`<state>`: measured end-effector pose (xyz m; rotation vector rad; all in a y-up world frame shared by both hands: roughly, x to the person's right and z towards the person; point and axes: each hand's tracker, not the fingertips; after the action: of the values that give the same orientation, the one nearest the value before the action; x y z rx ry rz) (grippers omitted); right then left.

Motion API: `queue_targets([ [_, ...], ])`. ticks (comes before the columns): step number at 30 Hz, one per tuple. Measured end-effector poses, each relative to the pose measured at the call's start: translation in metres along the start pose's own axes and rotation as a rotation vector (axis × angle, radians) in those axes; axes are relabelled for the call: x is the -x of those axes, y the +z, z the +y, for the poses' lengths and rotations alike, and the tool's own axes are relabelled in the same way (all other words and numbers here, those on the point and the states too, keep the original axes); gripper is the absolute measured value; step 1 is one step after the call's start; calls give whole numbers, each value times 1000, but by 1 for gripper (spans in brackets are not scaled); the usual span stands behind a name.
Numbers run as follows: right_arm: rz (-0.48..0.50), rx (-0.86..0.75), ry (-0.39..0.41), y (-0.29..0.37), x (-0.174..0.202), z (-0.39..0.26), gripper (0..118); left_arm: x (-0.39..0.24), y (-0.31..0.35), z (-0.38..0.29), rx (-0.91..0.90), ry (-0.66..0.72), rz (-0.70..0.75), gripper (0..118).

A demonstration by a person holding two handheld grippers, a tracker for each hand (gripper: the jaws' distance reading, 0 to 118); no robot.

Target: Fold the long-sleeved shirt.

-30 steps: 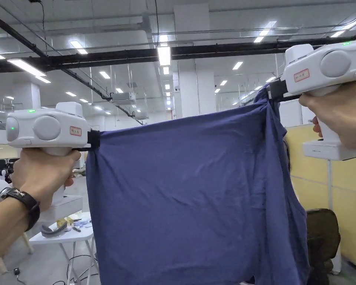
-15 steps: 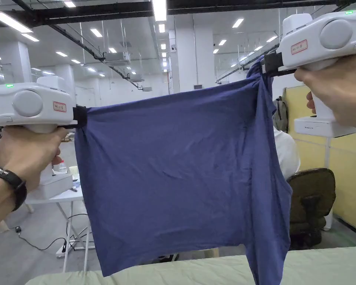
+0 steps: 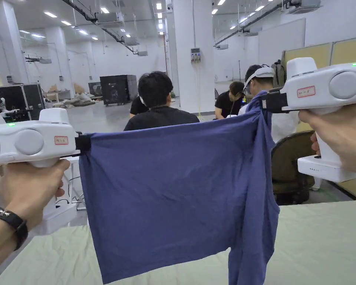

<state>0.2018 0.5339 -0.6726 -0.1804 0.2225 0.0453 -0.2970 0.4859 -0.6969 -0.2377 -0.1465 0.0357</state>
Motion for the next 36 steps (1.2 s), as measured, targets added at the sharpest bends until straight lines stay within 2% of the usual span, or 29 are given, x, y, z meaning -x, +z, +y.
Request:
queue_targets([
  [8, 19, 76, -29, 44, 2, -88, 6, -8, 30, -84, 94, 30, -31, 4],
  [14, 38, 151, -104, 77, 8, -164, 6, -23, 61, -154, 169, 51, -61, 4],
  [19, 43, 199, -92, 116, 24, -225, 6, -26, 91, -215, 244, 86, -69, 4],
  [30, 110, 313, -89, 202, 61, -331, 6, -19, 198, -315, 290, 164, -91, 4],
  [36, 152, 393, -103, 248, 87, -387, 6, -14, 253, -364, 356, 144, -91, 4],
])
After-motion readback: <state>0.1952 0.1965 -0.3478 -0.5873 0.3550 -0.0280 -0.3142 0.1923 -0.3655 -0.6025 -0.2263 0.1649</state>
